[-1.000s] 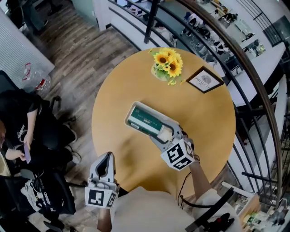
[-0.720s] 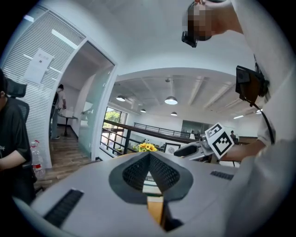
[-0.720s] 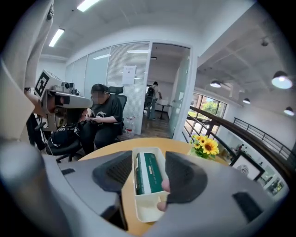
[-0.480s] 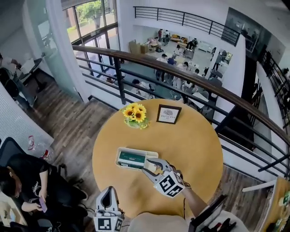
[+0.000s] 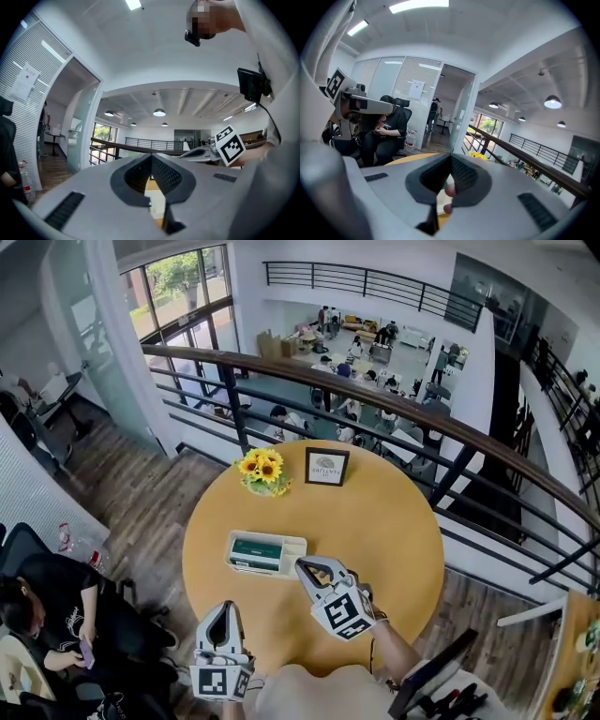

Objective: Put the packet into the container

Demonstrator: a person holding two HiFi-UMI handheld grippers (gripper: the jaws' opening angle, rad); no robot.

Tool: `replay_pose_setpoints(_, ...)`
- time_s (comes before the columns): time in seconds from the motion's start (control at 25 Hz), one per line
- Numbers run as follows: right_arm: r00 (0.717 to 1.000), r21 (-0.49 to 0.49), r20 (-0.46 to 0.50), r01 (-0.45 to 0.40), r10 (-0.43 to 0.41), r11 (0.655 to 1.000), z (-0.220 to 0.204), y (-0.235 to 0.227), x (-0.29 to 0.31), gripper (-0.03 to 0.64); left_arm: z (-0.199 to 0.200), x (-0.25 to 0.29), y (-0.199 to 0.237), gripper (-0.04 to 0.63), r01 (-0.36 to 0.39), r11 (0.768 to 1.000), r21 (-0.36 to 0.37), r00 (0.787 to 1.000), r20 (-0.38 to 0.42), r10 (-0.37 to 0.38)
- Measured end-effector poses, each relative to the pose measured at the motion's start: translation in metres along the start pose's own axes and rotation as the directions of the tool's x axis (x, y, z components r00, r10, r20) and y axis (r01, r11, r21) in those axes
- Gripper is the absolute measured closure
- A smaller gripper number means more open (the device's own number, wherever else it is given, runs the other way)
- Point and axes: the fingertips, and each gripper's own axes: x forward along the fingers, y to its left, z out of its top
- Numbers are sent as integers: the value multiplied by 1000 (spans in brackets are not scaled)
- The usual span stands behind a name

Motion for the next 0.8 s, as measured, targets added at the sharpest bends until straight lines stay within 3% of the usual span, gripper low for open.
replay_pose_setpoints(0.16,996,25,75,46,-47,999,21,-5,-16,612,8,2,-4,591,15,1000,27,1000,14,-15)
replay_pose_setpoints(0.36,978,111,132,150,-164,982,23,-5,-56,612,0,-5,-22,591,39,999,17,999,-10,-39)
replay_pose_setpoints(0.44,974,169,139,153,-177,974,16,3,-77,612,-1,-9,-37,591,58,998,23,998,-18,-57)
replay_pose_setpoints(0.56,980,147,113,148,-165,978,2,20,-106,612,-1,-15,-55,591,76,997,25,997,-29,-75)
replay_pose_setpoints(0.8,972,215,126,169,-199,962,-9,46,-151,614,-6,-27,-85,591,105,994,23,993,-55,-104)
